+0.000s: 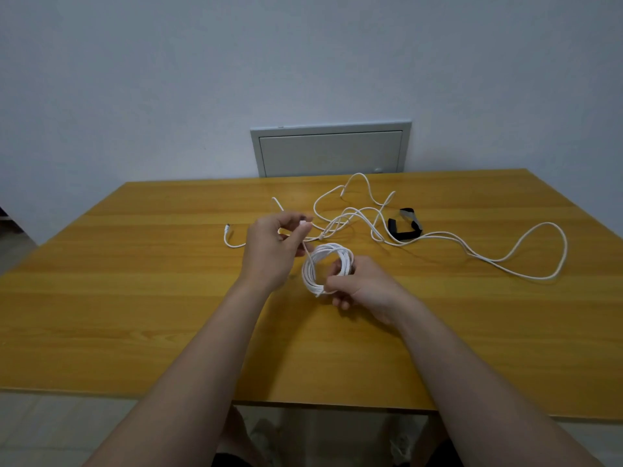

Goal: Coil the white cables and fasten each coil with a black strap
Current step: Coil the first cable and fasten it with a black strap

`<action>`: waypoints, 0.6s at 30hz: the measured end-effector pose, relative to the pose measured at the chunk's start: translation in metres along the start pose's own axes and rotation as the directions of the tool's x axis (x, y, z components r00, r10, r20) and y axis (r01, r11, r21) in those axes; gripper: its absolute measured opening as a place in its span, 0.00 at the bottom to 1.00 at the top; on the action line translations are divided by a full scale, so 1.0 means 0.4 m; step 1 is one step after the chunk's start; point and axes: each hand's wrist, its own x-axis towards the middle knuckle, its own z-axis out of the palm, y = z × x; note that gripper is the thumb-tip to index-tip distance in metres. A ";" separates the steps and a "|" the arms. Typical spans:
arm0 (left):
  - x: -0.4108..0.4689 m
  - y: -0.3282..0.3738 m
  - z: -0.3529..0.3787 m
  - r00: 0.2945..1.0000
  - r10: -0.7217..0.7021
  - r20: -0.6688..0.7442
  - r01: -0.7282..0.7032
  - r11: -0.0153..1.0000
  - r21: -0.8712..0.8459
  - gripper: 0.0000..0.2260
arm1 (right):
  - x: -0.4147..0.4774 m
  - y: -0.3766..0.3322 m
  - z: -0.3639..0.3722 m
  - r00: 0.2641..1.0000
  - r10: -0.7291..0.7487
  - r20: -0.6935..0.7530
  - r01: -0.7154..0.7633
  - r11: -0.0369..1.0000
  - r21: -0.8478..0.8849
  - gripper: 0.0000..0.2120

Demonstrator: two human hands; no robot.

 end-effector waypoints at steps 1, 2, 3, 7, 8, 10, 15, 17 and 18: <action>0.001 -0.009 0.002 1.000 -0.023 -0.013 0.022 1.000 -0.016 0.06 | 0.002 0.003 0.001 0.997 -0.057 -0.047 0.057 0.998 -0.006 0.08; 0.003 -0.018 0.005 0.999 -0.040 -0.028 0.039 0.999 -0.025 0.06 | 0.004 0.007 0.002 0.990 -0.110 -0.087 0.110 0.994 0.001 0.10; 0.005 -0.028 0.007 0.998 -0.056 -0.040 0.055 0.998 -0.025 0.06 | 0.008 0.010 0.003 0.981 -0.155 -0.114 0.157 0.988 0.007 0.12; 0.008 -0.065 0.013 0.988 -0.152 -0.037 0.147 0.983 -0.108 0.07 | 0.022 0.025 0.006 0.965 -0.248 -0.081 0.251 0.967 0.032 0.15; 0.005 -0.072 0.014 0.985 -0.173 -0.018 0.169 0.976 -0.135 0.07 | 0.023 0.028 0.005 0.965 -0.253 -0.069 0.257 0.965 0.044 0.15; 0.000 -0.084 0.015 0.977 -0.211 0.032 0.214 0.962 -0.167 0.08 | 0.025 0.034 0.001 0.965 -0.256 -0.052 0.259 0.964 0.065 0.15; -0.012 -0.094 0.015 0.969 -0.247 0.027 0.245 0.935 -0.257 0.11 | 0.035 0.044 -0.001 0.968 -0.234 -0.094 0.244 0.962 0.124 0.15; -0.016 -0.099 0.014 0.968 -0.246 -0.048 0.220 0.927 -0.304 0.10 | 0.042 0.051 0.003 0.966 -0.223 -0.130 0.240 0.960 0.140 0.15; -0.017 -0.102 0.015 0.965 -0.251 -0.075 0.213 0.919 -0.331 0.09 | 0.045 0.054 0.004 0.964 -0.215 -0.155 0.238 0.960 0.150 0.15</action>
